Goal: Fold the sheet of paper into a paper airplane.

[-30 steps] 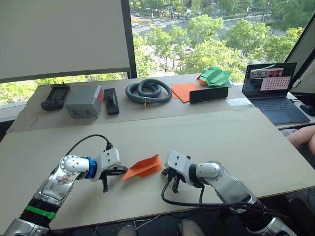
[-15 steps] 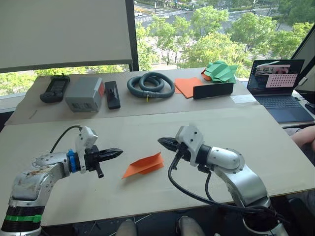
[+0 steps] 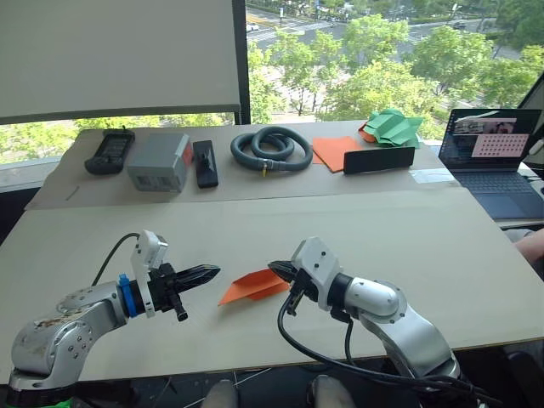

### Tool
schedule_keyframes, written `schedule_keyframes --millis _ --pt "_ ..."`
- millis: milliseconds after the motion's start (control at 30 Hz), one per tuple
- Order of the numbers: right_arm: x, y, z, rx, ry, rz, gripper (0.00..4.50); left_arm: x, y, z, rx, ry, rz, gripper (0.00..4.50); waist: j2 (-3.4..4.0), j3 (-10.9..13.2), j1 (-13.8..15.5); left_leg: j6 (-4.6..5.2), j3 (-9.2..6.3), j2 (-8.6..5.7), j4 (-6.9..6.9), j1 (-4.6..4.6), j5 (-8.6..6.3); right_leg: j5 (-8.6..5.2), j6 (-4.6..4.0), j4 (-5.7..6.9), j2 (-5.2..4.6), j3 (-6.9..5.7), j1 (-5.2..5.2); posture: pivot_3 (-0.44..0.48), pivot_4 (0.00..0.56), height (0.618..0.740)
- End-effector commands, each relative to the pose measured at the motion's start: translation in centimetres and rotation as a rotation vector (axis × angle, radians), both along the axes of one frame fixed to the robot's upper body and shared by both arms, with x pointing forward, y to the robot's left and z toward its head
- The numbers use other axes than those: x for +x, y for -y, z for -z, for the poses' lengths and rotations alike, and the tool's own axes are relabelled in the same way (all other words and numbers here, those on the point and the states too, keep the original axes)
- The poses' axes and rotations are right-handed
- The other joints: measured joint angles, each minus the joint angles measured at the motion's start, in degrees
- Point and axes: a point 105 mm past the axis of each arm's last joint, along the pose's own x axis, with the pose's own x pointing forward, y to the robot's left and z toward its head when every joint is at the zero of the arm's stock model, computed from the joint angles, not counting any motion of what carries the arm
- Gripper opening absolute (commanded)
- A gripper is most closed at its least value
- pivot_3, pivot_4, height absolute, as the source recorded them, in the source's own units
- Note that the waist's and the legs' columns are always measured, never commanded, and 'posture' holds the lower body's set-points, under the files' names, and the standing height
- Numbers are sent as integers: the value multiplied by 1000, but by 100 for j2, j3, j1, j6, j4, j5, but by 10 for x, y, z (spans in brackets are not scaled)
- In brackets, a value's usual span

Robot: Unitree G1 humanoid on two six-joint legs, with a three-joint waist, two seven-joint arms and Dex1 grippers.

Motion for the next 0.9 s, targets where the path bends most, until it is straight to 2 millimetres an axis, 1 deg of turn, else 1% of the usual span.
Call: schedule_keyframes --millis 33,133,267,400,533,667,767,900 --pt "-21 -9 -19 -37 110 -183 35 -5 2 -7 3 9 32 0 8 10 109 0 -4 0 2 -24 1 1 -1 -1 4 -7 -16 0 150 704" --pt "-22 -6 -13 -101 133 -220 35 -8 0 -7 16 7 39 0 6 10 142 -2 -4 -3 3 -26 1 1 -2 -1 4 -7 -18 0 150 704" --pt "-18 -3 -9 -137 148 -222 35 -6 -4 -16 16 41 19 0 -7 16 119 -5 -3 -6 5 -24 -1 0 -3 -15 -2 -8 -22 0 150 704" --pt "-18 -2 -10 -147 178 -233 35 -8 1 -28 -12 68 32 0 -12 20 126 -6 -1 -9 6 -28 -2 0 -2 -26 -6 -8 -28 0 150 704" --pt "-16 -5 -14 -155 224 -252 35 -7 0 -33 -19 82 25 0 -15 17 124 -7 0 -10 7 -26 -1 0 -2 -21 -6 -8 -26 0 150 704" --pt "-9 -6 -2 -225 223 -268 35 -9 2 -32 -17 81 29 0 -20 14 118 -7 0 -10 8 -20 1 0 -2 -11 -5 -8 -25 0 150 704" --pt "-7 -8 -4 -199 230 -290 854 -13 3 -31 -8 74 43 0 -21 14 118 -6 0 -10 8 -19 1 0 -2 -8 -5 -8 -22 0 150 704" --pt "-8 -9 -3 -228 264 -350 2233 -17 3 -26 22 61 52 0 -17 14 118 -6 1 -10 9 -15 1 0 -2 -8 -5 -7 -17 0 150 704"
